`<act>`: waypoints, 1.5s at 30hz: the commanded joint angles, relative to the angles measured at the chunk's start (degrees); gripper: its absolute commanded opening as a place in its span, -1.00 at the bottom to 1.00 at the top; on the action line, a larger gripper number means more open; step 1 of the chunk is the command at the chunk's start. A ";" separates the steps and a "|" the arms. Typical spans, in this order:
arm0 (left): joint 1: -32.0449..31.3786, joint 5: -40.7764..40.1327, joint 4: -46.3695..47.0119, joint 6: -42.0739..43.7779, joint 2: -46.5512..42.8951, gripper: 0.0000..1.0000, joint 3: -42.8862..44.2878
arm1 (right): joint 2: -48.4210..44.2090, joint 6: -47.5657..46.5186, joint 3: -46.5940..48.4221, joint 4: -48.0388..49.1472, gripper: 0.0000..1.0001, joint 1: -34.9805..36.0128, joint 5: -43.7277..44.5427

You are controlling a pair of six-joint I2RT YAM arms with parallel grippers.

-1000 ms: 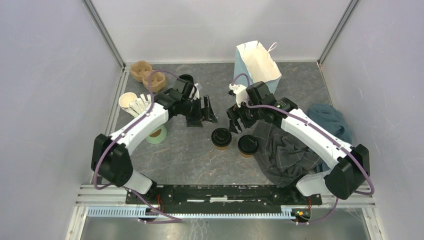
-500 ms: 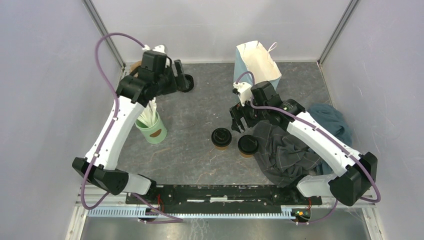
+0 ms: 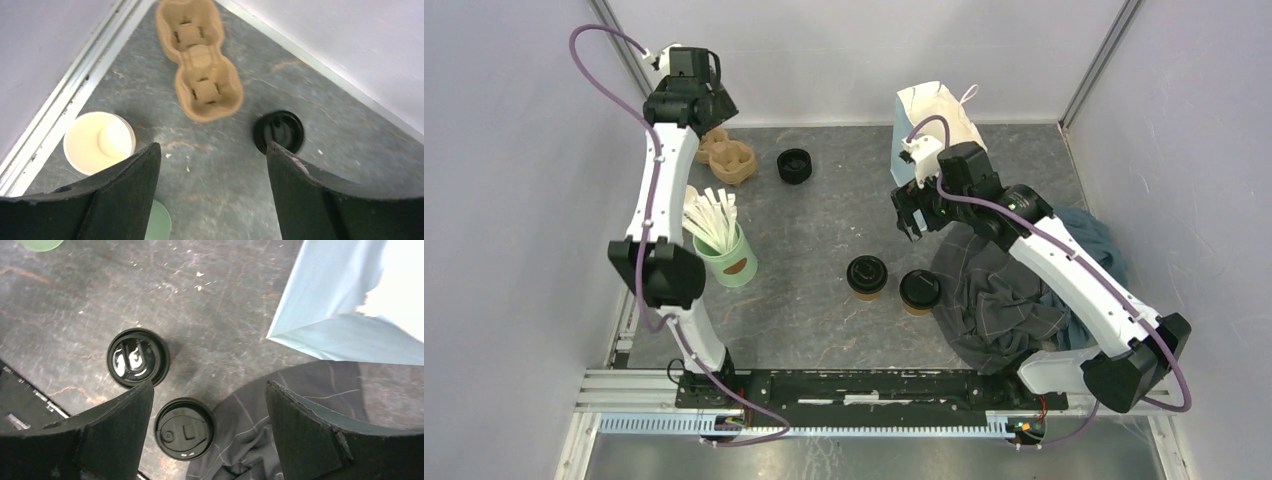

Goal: Pack the takeout coffee

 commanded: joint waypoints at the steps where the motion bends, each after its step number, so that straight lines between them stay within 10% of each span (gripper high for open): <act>1: 5.06 -3.79 0.80 1.82 7.63 0.64 4.86 | 2.28 -4.40 6.17 -1.22 0.76 -0.96 6.94; 18: 10.21 3.82 8.76 7.70 29.30 -0.03 14.30 | 4.48 -11.85 8.64 1.02 0.81 -9.16 19.60; 45: 14.24 4.84 20.42 -0.15 38.54 -0.25 17.83 | 10.17 -11.39 13.76 0.79 0.75 -15.26 13.30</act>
